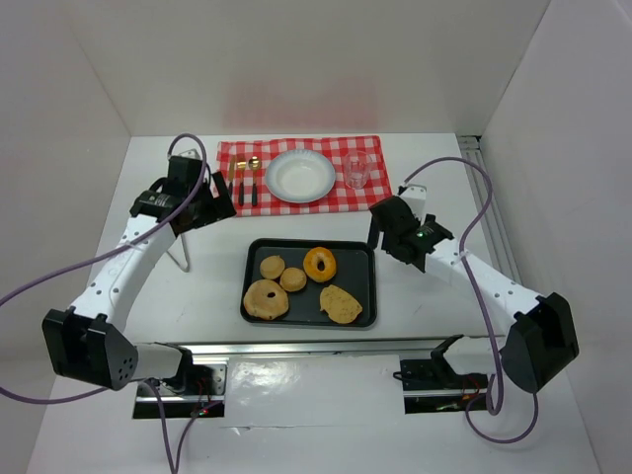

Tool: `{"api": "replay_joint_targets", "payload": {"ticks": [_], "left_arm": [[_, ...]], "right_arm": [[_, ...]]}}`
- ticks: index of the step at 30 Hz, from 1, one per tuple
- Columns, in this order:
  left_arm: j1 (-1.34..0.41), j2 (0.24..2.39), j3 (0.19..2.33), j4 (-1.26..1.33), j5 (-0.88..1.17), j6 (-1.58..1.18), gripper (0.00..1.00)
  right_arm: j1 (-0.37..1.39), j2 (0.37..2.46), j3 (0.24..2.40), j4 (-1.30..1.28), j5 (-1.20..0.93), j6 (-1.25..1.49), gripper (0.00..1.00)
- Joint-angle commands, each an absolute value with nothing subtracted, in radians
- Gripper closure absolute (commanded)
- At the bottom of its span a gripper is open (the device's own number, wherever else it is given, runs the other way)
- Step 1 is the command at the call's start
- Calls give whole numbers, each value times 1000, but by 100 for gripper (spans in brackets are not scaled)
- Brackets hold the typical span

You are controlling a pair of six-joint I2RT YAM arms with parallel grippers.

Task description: Place the bread

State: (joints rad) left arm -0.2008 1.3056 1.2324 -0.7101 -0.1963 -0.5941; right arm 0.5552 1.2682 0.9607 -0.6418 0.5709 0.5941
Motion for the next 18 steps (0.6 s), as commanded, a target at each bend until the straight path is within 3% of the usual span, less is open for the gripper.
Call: {"api": "replay_joint_targets", "payload": {"ticks": [1, 10, 18], "left_arm": [[-204, 1321, 1290, -724, -236, -597, 1], [-232, 1261, 1260, -747, -397, -698, 1], [-155, 1364, 1253, -838, -296, -764, 1]], "right_arm": [[549, 1207, 931, -552, 526, 561, 0], [549, 1218, 943, -552, 517, 552, 0], [549, 1072, 821, -365, 313, 448, 0]]}}
